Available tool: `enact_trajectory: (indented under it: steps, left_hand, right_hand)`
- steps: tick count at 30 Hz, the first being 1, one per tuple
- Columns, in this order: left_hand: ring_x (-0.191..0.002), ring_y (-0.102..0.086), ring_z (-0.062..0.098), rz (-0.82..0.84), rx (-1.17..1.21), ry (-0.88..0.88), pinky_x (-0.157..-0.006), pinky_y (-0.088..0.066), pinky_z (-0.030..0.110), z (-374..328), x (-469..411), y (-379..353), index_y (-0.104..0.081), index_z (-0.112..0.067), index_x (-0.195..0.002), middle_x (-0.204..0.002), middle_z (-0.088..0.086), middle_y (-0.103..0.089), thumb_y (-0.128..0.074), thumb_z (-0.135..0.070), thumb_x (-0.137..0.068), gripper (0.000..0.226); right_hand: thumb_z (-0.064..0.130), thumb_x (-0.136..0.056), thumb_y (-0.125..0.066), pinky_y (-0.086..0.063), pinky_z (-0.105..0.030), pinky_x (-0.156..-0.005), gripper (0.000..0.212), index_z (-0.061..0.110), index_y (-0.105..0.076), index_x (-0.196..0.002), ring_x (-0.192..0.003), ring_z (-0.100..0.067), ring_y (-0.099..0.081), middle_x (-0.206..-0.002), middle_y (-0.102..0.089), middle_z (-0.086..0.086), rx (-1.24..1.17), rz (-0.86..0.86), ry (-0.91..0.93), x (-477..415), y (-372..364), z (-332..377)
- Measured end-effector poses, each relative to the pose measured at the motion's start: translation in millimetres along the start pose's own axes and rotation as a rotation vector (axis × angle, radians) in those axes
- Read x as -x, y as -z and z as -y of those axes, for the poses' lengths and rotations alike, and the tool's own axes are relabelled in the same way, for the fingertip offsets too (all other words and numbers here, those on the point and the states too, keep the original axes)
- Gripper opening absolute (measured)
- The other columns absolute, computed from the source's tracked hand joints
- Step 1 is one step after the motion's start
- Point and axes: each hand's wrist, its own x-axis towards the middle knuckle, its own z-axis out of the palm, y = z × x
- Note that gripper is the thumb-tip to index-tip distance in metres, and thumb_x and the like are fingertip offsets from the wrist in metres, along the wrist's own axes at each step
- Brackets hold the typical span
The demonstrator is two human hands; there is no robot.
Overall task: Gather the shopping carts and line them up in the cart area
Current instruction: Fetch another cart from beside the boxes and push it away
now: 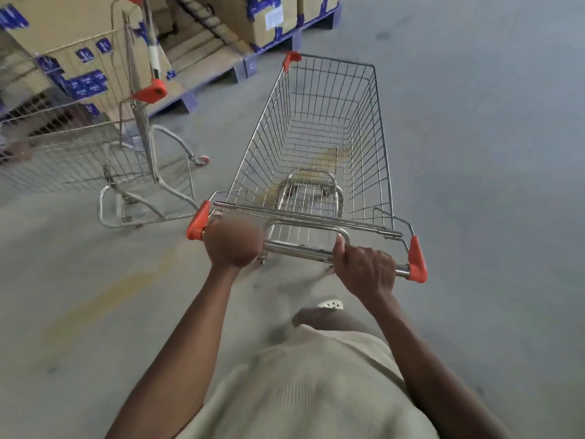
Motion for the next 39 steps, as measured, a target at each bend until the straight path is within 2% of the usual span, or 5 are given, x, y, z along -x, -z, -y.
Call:
enact_trajectory:
  steps: [7,12,18,29,39]
  left_hand:
    - [-0.042,-0.041,0.024,-0.014,0.045,-0.097,-0.057,-0.033,0.030,-56.0,-88.6,-46.1,-0.053,-0.014,-0.046,-0.043,0.004,-0.050,-0.043,-0.027,-0.081,0.038]
    - [-0.043,-0.044,0.026,0.014,0.058,-0.119,-0.059,-0.032,0.032,-107.9,-159.2,-86.3,-0.054,-0.013,-0.048,-0.044,0.004,-0.051,-0.041,-0.030,-0.083,0.041]
    - [-0.043,-0.038,0.024,0.012,0.069,-0.220,-0.058,-0.027,0.030,-158.0,-233.0,-131.6,-0.050,-0.016,-0.048,-0.045,0.002,-0.047,-0.044,-0.027,-0.083,0.038]
    - [-0.045,-0.041,0.026,-0.042,0.127,-0.442,-0.057,-0.029,0.032,-230.6,-425.8,-212.2,-0.050,-0.016,-0.049,-0.046,0.003,-0.048,-0.056,-0.016,-0.076,0.028]
    - [-0.048,-0.042,0.027,0.170,0.112,-0.473,-0.063,-0.034,0.033,-334.5,-619.0,-285.3,-0.058,-0.010,-0.050,-0.049,0.009,-0.054,-0.048,-0.029,-0.082,0.038]
  right_hand:
    - [0.036,-0.095,-0.057,-0.042,-0.031,-0.046,0.051,0.014,-0.066,-0.050,-0.037,-0.034,-0.057,-0.043,-0.057,-0.011,0.066,-0.051,-0.047,-82.7,-5.6,-60.3]
    - [0.037,-0.098,-0.050,-0.029,-0.029,-0.051,0.055,0.013,-0.066,-0.051,-0.039,-0.034,-0.058,-0.044,-0.058,-0.011,0.122,-0.116,-0.130,-149.3,-10.6,-115.0]
    - [0.042,-0.099,-0.039,-0.036,-0.031,-0.052,0.062,0.011,-0.068,-0.054,-0.044,-0.037,-0.061,-0.048,-0.059,-0.014,0.131,-0.122,-0.240,-216.4,-16.5,-167.4]
    - [0.030,-0.094,-0.059,-0.027,-0.026,-0.055,0.049,0.015,-0.064,-0.047,-0.035,-0.031,-0.054,-0.042,-0.055,-0.003,0.143,-0.244,-0.389,-364.1,-24.4,-216.3]
    - [0.037,-0.100,-0.041,-0.026,-0.025,-0.054,0.058,0.016,-0.063,-0.050,-0.036,-0.029,-0.054,-0.042,-0.053,-0.001,0.167,-0.255,-0.565,-531.0,-35.2,-294.3]
